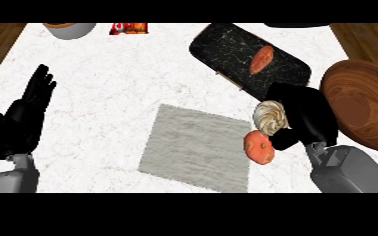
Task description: Pick the cupcake from the placemat and place it in the bowl
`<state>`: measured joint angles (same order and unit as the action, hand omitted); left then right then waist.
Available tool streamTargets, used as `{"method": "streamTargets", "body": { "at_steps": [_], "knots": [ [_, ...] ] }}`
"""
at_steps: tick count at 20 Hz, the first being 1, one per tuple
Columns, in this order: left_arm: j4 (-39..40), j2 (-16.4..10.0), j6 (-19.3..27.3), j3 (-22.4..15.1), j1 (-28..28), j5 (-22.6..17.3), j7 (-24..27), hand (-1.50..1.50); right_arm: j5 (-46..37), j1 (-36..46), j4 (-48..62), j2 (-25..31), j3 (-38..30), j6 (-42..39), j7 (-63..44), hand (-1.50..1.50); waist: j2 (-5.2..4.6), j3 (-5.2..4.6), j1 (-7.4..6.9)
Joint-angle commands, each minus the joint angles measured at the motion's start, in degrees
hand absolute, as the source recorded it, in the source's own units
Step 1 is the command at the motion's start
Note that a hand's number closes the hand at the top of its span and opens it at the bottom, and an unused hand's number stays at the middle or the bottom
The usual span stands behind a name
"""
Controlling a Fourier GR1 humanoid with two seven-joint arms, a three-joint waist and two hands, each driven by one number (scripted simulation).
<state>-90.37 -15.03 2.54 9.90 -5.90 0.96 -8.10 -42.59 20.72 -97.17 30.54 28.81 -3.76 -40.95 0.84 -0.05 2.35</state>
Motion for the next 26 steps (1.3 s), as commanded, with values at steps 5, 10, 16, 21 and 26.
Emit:
{"method": "streamTargets", "body": {
  "at_steps": [5, 10, 16, 21, 26],
  "knots": [
    [-0.6, 0.5, -0.2, 0.1, 2.4, 0.1, 1.1, 0.0, 0.0, -4.5, -24.5, 7.6, -14.0, 1.9, -8.2, 1.5, -0.19, 0.02, -0.26],
    [-2.6, 0.0, -1.0, -0.3, -1.8, -0.5, -2.7, 0.0, 3.7, -9.9, -29.8, 8.1, -24.2, -0.7, -9.8, 1.5, -0.65, 0.07, -1.64],
    [-0.6, 1.1, -1.0, -1.6, -0.7, 1.5, 0.0, 0.0, 15.3, -12.7, -20.2, 9.3, -40.1, -1.1, 4.5, 1.5, -0.78, 0.09, -1.87],
    [-1.5, 2.8, 1.1, -2.8, -3.9, 2.6, -3.6, 0.0, 15.6, -12.0, -4.5, 6.9, -42.9, 3.2, 18.8, 1.5, -0.91, 0.12, -2.42],
    [1.1, 0.5, -1.0, -0.4, -4.1, 1.7, -0.7, 0.0, 14.3, -4.1, 13.1, 6.6, -43.4, 5.3, 28.1, 1.5, -1.03, 0.09, -3.06]
  ]
}}
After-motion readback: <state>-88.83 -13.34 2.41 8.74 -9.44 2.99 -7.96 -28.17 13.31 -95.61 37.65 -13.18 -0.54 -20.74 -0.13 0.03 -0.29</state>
